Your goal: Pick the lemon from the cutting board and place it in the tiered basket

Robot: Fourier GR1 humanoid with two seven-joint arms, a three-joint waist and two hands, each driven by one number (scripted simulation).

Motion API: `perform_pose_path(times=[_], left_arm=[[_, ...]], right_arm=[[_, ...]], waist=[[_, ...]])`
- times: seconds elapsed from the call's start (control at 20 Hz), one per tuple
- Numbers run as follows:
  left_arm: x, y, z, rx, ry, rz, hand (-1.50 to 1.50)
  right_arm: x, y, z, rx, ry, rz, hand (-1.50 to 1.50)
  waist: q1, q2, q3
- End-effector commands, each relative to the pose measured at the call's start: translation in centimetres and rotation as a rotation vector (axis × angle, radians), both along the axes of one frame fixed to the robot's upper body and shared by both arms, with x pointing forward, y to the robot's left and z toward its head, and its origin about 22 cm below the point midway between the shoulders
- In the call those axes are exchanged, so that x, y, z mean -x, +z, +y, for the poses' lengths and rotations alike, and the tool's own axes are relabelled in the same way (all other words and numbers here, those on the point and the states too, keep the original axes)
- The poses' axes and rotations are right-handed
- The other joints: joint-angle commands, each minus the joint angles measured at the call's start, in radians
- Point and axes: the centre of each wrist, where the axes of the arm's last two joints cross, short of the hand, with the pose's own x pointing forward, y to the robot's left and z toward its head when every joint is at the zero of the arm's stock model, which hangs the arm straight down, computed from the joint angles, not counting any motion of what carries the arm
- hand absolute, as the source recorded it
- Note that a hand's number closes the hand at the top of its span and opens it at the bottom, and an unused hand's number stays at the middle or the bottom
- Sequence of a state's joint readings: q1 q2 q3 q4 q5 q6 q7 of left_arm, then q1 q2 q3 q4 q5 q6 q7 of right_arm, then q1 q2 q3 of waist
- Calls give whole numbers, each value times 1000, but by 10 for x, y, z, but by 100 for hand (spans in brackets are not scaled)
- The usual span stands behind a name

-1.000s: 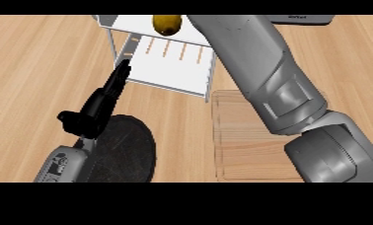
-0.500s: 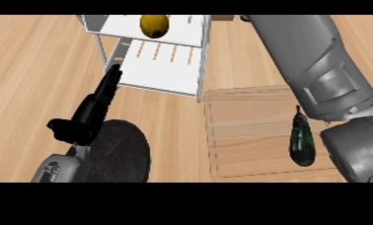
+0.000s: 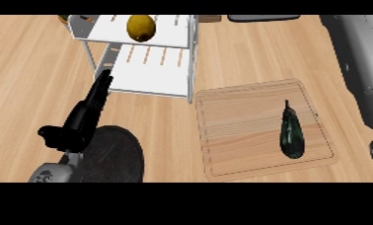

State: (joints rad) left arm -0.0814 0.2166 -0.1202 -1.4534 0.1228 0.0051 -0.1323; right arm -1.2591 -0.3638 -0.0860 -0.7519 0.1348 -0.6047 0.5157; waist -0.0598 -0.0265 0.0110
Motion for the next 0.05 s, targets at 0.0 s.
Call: perform_pose_path(times=[0.0], left_arm=[[14, -22, -2, 6, 12, 108, 0]], right_arm=[[21, -17, -68, 29, 28, 4, -150]], waist=[[-20, 4, -8]])
